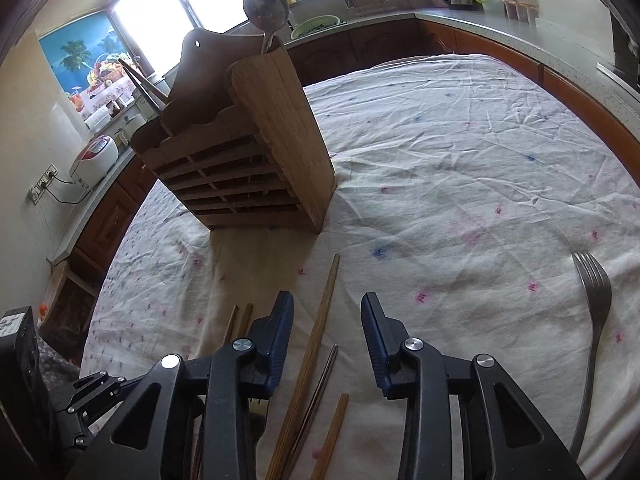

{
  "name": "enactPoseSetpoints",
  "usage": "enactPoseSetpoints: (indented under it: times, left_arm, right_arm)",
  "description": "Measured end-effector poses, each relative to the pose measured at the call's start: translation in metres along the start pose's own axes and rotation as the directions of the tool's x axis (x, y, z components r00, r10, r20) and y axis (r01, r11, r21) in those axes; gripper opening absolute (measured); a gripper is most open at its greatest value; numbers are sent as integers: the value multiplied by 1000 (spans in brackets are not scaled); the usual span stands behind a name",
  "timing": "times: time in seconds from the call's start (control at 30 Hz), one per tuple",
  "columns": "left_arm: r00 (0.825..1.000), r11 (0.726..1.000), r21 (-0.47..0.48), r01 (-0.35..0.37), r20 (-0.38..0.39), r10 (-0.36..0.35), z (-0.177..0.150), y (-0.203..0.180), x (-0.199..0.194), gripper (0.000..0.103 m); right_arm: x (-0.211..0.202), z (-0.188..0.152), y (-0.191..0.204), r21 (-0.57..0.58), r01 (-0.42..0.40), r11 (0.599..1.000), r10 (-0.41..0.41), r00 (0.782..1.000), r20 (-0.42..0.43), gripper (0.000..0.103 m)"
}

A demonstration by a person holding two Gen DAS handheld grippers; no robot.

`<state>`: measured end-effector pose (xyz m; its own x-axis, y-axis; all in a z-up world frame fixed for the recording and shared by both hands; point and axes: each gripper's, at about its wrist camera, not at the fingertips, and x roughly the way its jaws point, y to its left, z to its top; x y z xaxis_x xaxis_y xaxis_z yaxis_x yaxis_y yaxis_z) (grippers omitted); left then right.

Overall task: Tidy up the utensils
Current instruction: 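Lower both open tools toward the remaining chopsticks and fork, then grasp a wooden chopstick with the left tool while the right tool grasps another wooden chopstick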

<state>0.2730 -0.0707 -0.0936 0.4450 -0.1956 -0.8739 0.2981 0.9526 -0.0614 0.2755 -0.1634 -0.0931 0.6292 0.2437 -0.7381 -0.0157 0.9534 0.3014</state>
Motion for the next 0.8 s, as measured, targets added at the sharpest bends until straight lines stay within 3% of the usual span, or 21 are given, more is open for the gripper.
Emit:
enactPoseSetpoints:
  times: [0.07, 0.13, 0.27, 0.43, 0.6, 0.8]
  left_arm:
    - [1000, 1000, 3, -3, 5, 3, 2, 0, 1, 31]
    - [1000, 1000, -1, -3, 11, 3, 4, 2, 2, 15]
    - [999, 999, -19, 26, 22, -26, 7, 10, 3, 8]
    - [996, 994, -70, 87, 24, -85, 7, 23, 2, 5]
    - [986, 977, -129, 168, 40, -164, 7, 38, -8, 0]
    - [981, 973, -139, 181, 100, -168, 6, 45, -33, 0]
  right_arm:
    - [12, 4, 2, -9, 15, 1000, -16, 1000, -18, 34]
    - [25, 7, 2, -11, 27, 1000, -27, 999, -42, 30]
    - [35, 13, 9, -49, 80, 996, -82, 996, -40, 25]
    - [42, 14, 21, -141, 166, 976, -170, 985, -23, 7]
    - [35, 14, 12, -65, 68, 996, -70, 997, -43, 4]
    - [2, 12, 10, -35, 3, 999, -3, 1000, -3, 4]
